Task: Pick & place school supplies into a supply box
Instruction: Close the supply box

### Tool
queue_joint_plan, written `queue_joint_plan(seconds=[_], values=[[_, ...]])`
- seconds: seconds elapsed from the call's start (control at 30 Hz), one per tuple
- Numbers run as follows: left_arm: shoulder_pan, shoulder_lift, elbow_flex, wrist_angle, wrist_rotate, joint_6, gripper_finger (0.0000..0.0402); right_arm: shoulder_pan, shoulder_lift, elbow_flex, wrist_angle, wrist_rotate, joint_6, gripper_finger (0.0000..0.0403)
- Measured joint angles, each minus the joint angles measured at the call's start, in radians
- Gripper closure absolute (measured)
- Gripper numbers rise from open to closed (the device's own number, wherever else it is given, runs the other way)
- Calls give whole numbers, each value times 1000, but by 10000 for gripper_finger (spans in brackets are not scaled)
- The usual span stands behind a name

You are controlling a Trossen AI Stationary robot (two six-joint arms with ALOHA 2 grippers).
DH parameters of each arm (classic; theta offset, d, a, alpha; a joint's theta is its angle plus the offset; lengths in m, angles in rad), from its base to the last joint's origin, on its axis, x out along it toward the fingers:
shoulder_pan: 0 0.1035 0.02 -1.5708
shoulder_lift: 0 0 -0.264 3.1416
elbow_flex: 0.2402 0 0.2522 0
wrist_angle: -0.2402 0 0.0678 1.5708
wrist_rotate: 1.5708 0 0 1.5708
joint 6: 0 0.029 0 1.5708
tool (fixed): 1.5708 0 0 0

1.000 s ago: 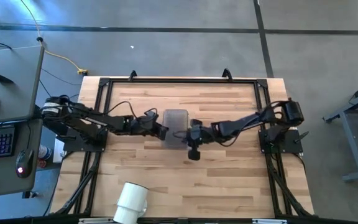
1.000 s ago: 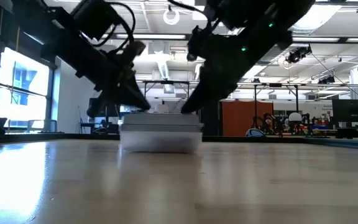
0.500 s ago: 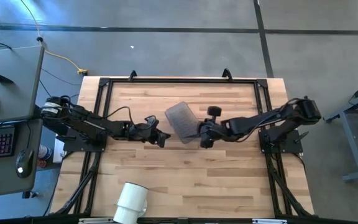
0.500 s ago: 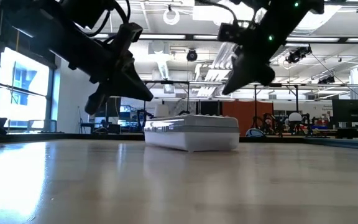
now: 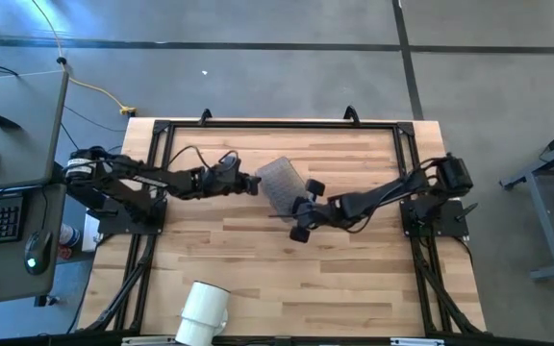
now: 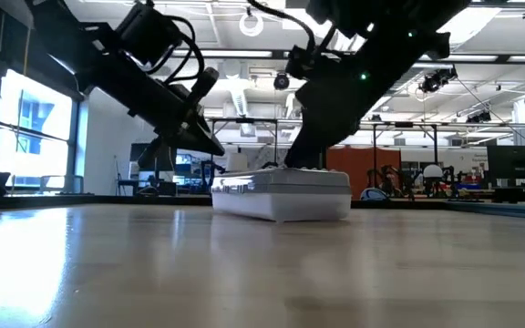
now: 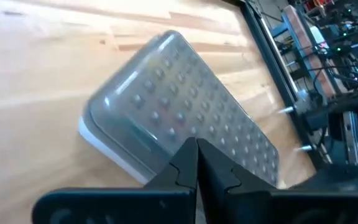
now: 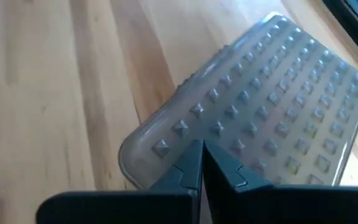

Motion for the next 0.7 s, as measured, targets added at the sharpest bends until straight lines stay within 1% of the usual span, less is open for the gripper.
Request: queue_joint_plan(seconds=[0.07,0.17,0.27,0.33,0.4,0.5,0.6,0.7], values=[[26,0,0,-2,13,19,368,0,17,1,2,33,41,402],[57,8,0,1,20,45,386,0,24,4,-55,61,79,402],[72,10,0,-18,40,49,389,0,5,6,-168,80,96,402],[73,10,0,-45,39,51,383,5,-15,6,-255,90,76,402],[73,10,0,-85,39,51,369,11,-36,6,-337,102,31,402],[73,10,0,-110,40,87,358,12,-64,3,-425,126,-109,402],[73,10,0,-109,58,159,366,6,-81,1,-477,130,-263,402],[73,10,0,-106,70,216,386,-11,-83,2,-526,135,-372,402]])
